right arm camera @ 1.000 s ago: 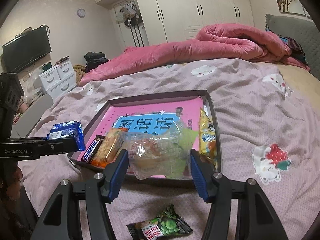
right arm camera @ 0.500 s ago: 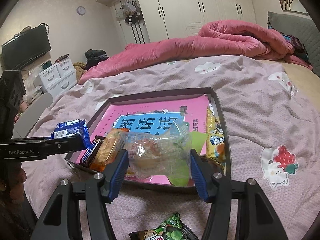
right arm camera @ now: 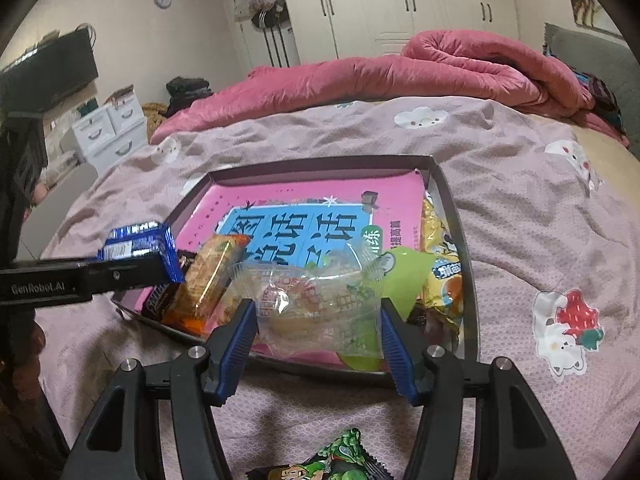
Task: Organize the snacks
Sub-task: 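Carry the blue packet over the tray with left tool while right tool carries the pastry bag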
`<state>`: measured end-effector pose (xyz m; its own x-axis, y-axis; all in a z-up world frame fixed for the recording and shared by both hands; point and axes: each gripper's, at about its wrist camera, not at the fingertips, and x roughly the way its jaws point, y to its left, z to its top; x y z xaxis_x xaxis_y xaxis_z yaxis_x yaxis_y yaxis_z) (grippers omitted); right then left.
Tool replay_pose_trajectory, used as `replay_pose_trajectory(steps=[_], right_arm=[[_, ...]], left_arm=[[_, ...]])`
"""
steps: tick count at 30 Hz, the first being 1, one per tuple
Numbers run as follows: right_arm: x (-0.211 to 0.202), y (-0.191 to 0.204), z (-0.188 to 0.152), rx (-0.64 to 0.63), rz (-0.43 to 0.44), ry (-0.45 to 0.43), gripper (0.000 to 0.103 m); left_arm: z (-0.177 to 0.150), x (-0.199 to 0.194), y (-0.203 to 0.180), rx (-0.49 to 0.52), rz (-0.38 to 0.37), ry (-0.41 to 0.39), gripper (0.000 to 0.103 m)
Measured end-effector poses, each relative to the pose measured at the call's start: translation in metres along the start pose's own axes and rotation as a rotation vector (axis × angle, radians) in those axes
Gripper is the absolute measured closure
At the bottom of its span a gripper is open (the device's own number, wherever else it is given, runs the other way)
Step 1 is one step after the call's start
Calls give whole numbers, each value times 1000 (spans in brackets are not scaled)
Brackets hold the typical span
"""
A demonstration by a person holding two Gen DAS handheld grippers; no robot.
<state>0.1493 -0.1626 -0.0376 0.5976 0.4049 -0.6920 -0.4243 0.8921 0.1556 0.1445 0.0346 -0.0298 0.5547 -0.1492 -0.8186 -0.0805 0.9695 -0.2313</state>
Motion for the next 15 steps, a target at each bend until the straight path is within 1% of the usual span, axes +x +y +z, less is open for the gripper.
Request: replay_pose_trajectory(steps=[7,15], right_arm=[[8,5,-1,-27,-5,20,42],[12,8,2,-40,-16,17,41]], left_arm=[[1,6,1,-5,3,10,51],[2,9,2,-9,8,15,51]])
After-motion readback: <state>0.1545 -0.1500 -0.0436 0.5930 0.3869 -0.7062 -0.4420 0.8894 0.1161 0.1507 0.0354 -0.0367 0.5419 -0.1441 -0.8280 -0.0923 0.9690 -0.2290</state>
